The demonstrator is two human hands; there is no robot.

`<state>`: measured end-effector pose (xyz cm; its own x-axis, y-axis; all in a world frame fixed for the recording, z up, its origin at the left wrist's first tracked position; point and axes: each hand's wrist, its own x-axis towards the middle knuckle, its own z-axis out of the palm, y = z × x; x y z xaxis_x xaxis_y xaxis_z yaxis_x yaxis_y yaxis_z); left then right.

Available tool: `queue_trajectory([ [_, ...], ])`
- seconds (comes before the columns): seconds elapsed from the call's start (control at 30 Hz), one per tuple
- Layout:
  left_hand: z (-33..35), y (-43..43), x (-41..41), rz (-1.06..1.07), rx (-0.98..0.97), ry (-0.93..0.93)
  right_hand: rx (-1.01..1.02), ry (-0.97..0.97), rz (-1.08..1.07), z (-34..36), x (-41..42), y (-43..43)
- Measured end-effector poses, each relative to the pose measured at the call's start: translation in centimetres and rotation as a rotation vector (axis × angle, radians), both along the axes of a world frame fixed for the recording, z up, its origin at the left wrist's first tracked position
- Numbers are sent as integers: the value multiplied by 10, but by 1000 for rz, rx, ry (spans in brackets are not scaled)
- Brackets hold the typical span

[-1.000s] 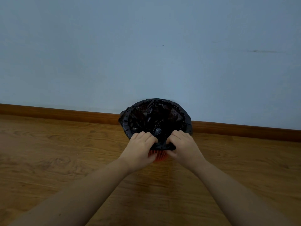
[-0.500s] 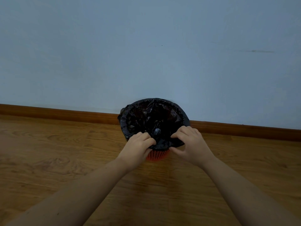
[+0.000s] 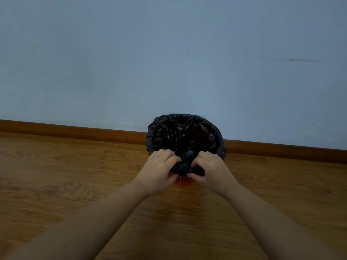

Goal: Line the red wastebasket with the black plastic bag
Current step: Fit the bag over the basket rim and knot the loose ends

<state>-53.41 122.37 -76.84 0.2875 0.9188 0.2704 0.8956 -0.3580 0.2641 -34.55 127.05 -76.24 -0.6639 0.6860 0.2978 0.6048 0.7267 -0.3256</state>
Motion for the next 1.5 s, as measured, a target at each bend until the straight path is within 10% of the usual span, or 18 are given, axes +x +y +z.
queue_trajectory([
  [1.5,-4,7,11,36,-126,-45,53,-41,-55,-4,9,4],
])
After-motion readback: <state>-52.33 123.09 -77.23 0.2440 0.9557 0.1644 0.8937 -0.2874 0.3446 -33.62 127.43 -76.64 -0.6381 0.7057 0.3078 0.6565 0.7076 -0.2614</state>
